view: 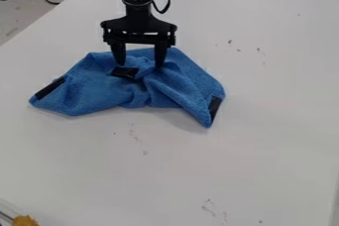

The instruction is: Unfold cloth from top left to bottom right

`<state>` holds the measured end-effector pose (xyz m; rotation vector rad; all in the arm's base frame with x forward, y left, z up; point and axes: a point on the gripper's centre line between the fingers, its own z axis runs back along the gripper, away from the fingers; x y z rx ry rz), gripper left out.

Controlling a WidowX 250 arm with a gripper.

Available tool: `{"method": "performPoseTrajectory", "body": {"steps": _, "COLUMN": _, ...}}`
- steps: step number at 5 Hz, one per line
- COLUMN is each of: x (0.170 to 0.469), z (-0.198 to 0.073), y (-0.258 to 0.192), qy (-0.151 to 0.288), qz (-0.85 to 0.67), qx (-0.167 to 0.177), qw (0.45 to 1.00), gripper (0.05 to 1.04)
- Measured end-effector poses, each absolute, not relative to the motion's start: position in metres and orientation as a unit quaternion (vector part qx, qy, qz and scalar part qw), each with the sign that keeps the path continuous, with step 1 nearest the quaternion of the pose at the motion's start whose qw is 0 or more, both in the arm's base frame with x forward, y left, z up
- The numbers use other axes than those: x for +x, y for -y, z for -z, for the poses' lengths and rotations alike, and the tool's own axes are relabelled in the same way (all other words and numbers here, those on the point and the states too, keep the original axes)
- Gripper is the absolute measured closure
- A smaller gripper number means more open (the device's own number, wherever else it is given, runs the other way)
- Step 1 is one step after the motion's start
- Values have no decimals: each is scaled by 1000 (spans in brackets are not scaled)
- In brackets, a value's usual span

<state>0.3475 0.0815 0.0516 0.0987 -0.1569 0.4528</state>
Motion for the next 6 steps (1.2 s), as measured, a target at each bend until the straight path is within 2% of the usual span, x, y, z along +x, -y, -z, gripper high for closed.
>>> {"method": "performPoseTrajectory", "body": {"steps": 2, "x": 358, "z": -32, "y": -89, "qy": 64, "qz": -217, "qx": 37, "qw": 973, "gripper": 84}}
{"method": "performPoseTrajectory", "body": {"steps": 3, "x": 359, "z": -29, "y": -88, "qy": 68, "qz": -220, "qx": 33, "qw": 972, "gripper": 135}}
{"method": "performPoseTrajectory", "body": {"steps": 4, "x": 358, "z": -29, "y": -88, "qy": 67, "qz": -222, "qx": 35, "qw": 972, "gripper": 395}}
{"method": "performPoseTrajectory", "body": {"steps": 5, "x": 357, "z": -29, "y": -88, "qy": 65, "qz": -218, "qx": 35, "qw": 973, "gripper": 725}}
{"method": "performPoseTrajectory", "body": {"steps": 6, "x": 357, "z": -23, "y": -88, "qy": 56, "qz": -217, "qx": 33, "qw": 974, "gripper": 927}}
